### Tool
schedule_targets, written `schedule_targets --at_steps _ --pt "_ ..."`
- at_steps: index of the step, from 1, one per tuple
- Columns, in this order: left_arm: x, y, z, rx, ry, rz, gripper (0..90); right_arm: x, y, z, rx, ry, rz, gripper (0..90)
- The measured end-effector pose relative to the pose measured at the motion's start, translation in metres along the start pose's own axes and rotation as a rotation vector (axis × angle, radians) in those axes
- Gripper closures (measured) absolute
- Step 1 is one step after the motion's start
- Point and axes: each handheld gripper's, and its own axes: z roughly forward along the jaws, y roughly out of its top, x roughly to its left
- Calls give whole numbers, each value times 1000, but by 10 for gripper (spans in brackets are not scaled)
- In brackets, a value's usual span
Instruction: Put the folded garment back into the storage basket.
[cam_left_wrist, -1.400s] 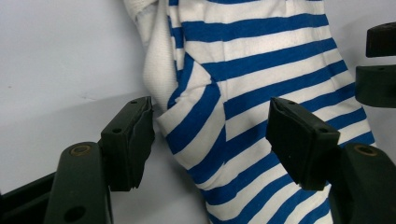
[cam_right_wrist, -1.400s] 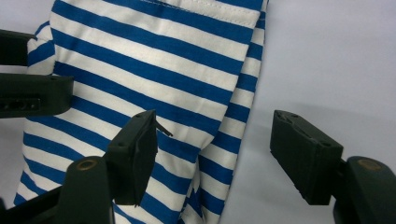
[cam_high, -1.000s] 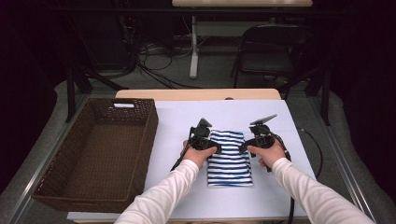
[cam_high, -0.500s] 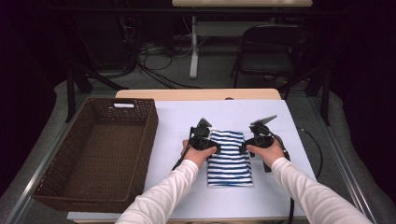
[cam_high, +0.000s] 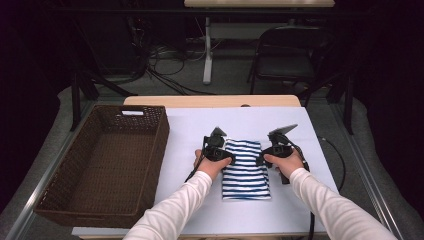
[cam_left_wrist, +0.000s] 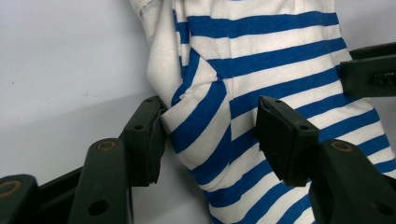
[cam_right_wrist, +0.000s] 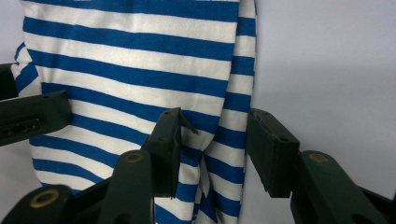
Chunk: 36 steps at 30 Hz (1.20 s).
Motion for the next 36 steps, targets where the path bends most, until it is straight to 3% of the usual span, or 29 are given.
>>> schedule_targets --at_steps 4,6,8,12,17,19,20,22,36 --pt "0 0 0 -2 1 -3 448 1 1 0 9 -4 -1 572" --pt "0 0 0 -1 2 -2 450 0 1 1 -8 26 11 590" --pt "-1 0 0 -1 5 -1 452 0 2 0 17 20 17 607" --pt "0 0 0 1 6 -1 456 0 2 0 15 35 20 634" --pt "-1 0 0 -1 9 -1 464 0 3 -1 38 38 8 710" --pt "-1 0 0 -1 10 -1 469 1 3 1 23 40 19 740" --pt "-1 0 0 -1 11 0 471 0 3 -1 48 45 16 752" --pt "-1 0 0 -2 11 -3 475 0 3 1 18 56 20 772" --pt "0 0 0 0 25 -1 539 -2 3 0 30 69 25 809"
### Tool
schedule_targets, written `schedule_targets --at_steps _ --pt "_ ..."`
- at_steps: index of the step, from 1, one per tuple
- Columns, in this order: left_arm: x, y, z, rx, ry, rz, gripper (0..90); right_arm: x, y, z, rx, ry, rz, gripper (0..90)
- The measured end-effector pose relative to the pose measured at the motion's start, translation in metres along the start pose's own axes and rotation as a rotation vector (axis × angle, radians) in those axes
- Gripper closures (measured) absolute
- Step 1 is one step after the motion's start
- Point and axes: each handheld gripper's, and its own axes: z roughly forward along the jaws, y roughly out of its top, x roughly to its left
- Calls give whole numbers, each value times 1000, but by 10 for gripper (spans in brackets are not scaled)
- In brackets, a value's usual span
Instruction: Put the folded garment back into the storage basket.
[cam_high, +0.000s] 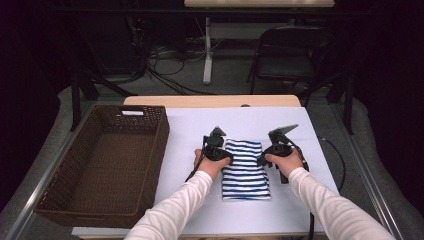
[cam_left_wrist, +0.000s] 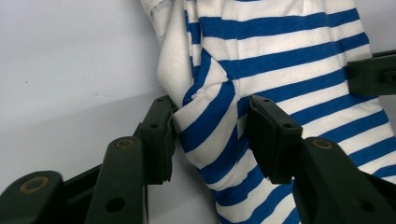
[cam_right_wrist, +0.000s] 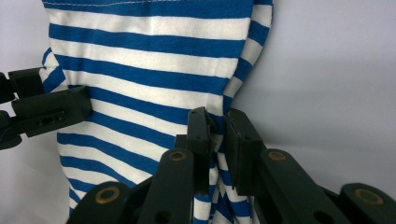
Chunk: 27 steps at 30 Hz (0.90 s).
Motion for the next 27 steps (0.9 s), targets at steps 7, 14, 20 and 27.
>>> schedule_targets --at_steps 7,14,20,27 --pt "1 0 0 -4 -7 -25 580 -3 0 -1 7 32 13 836" --pt "5 1 -1 -1 -34 -59 633 -10 -1 -2 0 88 37 841" --pt "7 2 -2 5 -56 -89 676 -12 -1 -2 -11 112 38 844" --pt "6 2 -4 1 -68 -124 709 -13 -1 -6 -12 132 54 846"
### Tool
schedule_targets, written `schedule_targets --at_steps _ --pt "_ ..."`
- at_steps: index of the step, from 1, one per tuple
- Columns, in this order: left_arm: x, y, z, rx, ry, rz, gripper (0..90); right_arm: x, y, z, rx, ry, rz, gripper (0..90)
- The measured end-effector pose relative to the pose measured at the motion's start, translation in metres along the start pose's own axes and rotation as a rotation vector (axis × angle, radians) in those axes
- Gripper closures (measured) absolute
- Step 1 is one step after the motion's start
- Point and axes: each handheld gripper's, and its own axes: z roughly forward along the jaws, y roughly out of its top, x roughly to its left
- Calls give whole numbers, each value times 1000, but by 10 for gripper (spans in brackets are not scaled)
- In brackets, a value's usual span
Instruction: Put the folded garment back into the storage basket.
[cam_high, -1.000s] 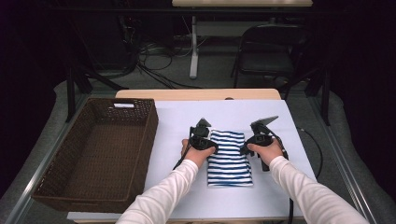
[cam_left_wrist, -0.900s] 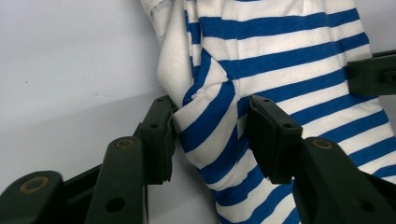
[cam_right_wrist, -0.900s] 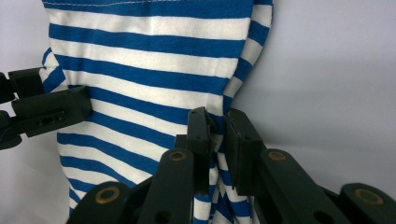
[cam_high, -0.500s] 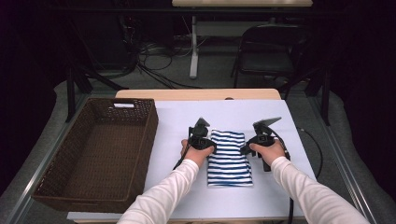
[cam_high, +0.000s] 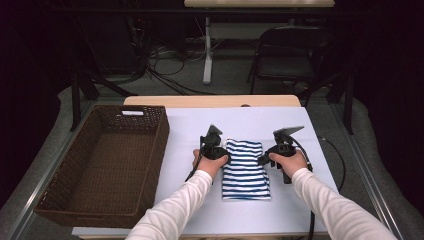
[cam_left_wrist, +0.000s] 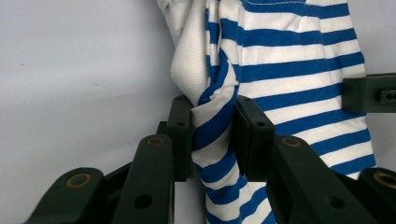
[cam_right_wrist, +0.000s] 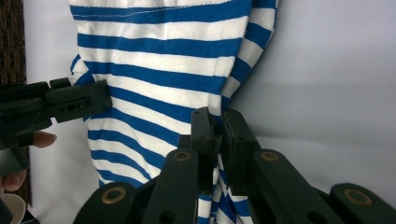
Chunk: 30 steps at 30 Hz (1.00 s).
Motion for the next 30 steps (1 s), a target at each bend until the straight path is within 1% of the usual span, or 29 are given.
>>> schedule_targets --at_steps 2,3,5,6,7,9,10,11,12,13,14,15,16,17,18,19,22,24,25,28,30 --pt "0 0 -1 2 -4 0 715 1 0 -2 9 -3 -5 846" --pt "0 0 -2 1 -4 3 717 1 0 -2 3 1 -3 846" --pt "0 0 -2 -2 -3 -2 720 1 0 -3 -1 6 -3 846" --pt "0 0 -3 -2 -9 -3 720 2 -1 -4 -3 8 -7 847" --pt "-1 0 -4 -3 -9 -4 721 3 -1 -4 -19 18 -5 847" --pt "-1 0 -5 0 -10 -6 723 3 -1 -5 -13 13 -3 847" --pt "-2 1 -6 3 -12 -2 724 4 -1 -7 -2 5 -2 847" --pt "-2 1 -7 -1 -14 -5 725 4 -1 -7 -14 18 -1 847" --pt "-2 1 -7 -2 -10 1 725 6 -1 -8 -2 5 -1 847" --pt "-2 1 -9 5 -11 3 726 6 -1 -9 -3 9 1 847" --pt "-3 1 -9 -2 -12 0 726 7 -1 -9 -12 17 0 847" --pt "-3 0 -10 -5 -11 -1 726 7 -1 -10 -16 13 -3 848" --pt "-4 0 -11 -2 -10 -3 726 8 -1 -11 -8 7 -7 848" --pt "-4 0 -11 -2 -10 -3 727 8 -1 -11 -8 7 -7 848" --pt "-5 0 -12 -6 -11 -3 727 10 -1 -12 -19 18 -10 847" --pt "-4 0 -13 -4 -12 3 727 11 -1 -13 -18 9 -10 847" --pt "-5 -1 -15 -12 -9 0 727 12 -2 -14 -22 10 -13 847" --pt "-6 -1 -18 -9 -10 0 727 14 -2 -16 -21 10 -11 847" --pt "-6 -1 -19 -8 -9 7 727 14 -2 -16 -18 13 -18 847" --pt "-7 -2 -22 -12 -6 15 728 17 -3 -18 -21 15 -17 847" --pt "-8 -2 -24 -17 -7 11 727 18 -3 -19 -24 9 -18 847"
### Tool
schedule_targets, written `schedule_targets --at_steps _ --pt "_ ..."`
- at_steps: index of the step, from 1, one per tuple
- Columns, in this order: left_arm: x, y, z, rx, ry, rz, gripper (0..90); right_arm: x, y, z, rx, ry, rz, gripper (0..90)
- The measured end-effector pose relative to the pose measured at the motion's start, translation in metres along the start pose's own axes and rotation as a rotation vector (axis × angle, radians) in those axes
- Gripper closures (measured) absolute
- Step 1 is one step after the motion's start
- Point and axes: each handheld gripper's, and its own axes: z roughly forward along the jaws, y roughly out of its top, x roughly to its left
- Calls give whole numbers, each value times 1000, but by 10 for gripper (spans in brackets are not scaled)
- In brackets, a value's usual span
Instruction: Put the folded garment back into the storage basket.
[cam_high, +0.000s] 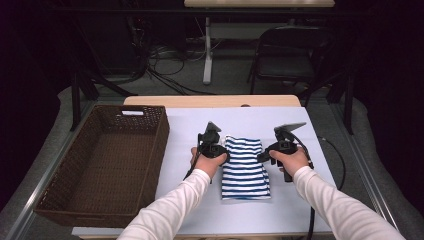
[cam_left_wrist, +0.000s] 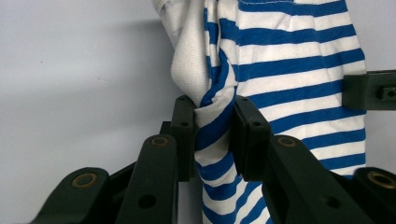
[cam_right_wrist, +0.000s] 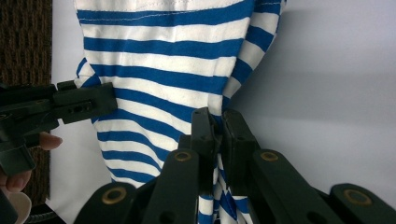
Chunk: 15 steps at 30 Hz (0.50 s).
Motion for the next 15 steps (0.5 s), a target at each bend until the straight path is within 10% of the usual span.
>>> schedule_targets --at_steps 15 --pt "-4 -3 -23 -10 -2 23 727 11 -3 -9 3 19 -25 847"
